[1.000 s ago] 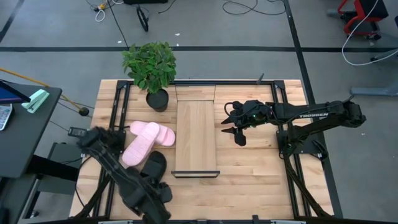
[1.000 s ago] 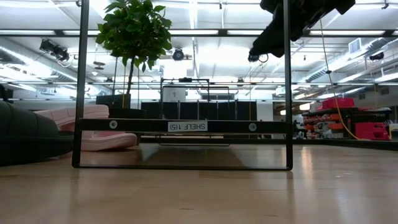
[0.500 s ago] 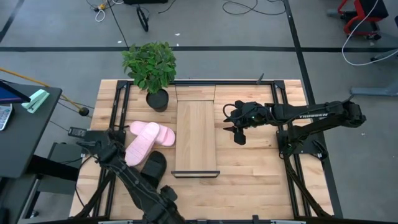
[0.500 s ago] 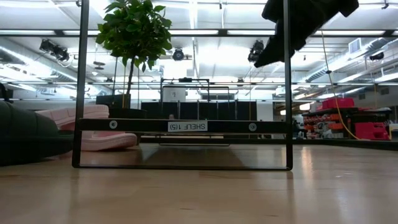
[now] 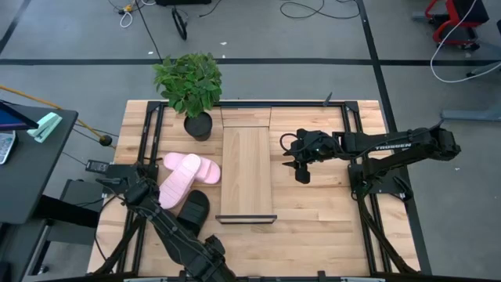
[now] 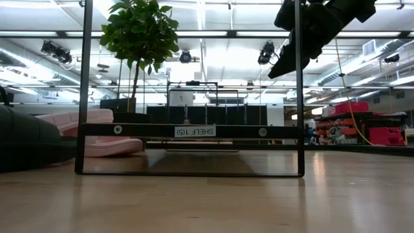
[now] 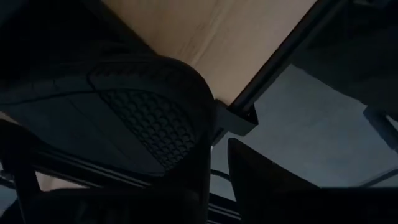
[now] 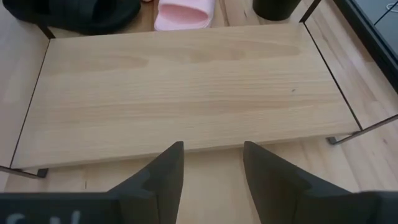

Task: Pick and place slides into the shelf
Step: Put the bottom black slipper on the shelf

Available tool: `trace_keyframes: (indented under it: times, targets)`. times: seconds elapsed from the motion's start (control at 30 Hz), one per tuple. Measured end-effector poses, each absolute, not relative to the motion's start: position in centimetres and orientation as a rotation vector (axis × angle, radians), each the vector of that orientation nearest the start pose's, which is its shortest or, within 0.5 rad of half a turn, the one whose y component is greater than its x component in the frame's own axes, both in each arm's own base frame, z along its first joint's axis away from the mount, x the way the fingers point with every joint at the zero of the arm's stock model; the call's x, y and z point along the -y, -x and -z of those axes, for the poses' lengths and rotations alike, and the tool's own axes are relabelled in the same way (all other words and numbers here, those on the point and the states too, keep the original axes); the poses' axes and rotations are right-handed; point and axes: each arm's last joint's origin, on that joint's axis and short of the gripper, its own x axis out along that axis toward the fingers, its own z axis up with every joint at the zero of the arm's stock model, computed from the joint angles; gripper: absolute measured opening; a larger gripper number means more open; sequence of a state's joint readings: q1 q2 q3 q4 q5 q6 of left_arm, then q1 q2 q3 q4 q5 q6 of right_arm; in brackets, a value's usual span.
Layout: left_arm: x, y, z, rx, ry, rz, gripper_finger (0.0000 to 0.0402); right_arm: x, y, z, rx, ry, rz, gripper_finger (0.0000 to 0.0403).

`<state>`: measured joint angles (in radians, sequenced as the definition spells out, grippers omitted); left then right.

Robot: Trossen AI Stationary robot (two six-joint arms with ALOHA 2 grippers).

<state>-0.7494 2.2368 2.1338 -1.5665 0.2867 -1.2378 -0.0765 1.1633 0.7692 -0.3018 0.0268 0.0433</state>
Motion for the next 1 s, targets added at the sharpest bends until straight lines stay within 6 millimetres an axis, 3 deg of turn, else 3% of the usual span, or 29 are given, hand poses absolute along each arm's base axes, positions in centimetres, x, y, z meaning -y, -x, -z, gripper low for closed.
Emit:
trace_keyframes:
  times: [0.43, 0.67, 1.0]
  targets:
    - [29.5, -31.0, -25.0, -1.805, 0.357, -0.145, 0.0076, 1.9, -23.8, -24.5, -0.693, -0.058, 0.114, 0.0172]
    - [28.5, -31.9, -25.0, -1.774, 0.368, -0.174, 0.0064, 1.9, -23.8, -24.5, -0.694, -0.041, 0.107, 0.0172]
    - [30.6, -30.6, -25.0, -1.696, 0.429, -0.270, 0.0043, 1.9, -23.8, -24.5, -0.693, -0.040, 0.107, 0.0172]
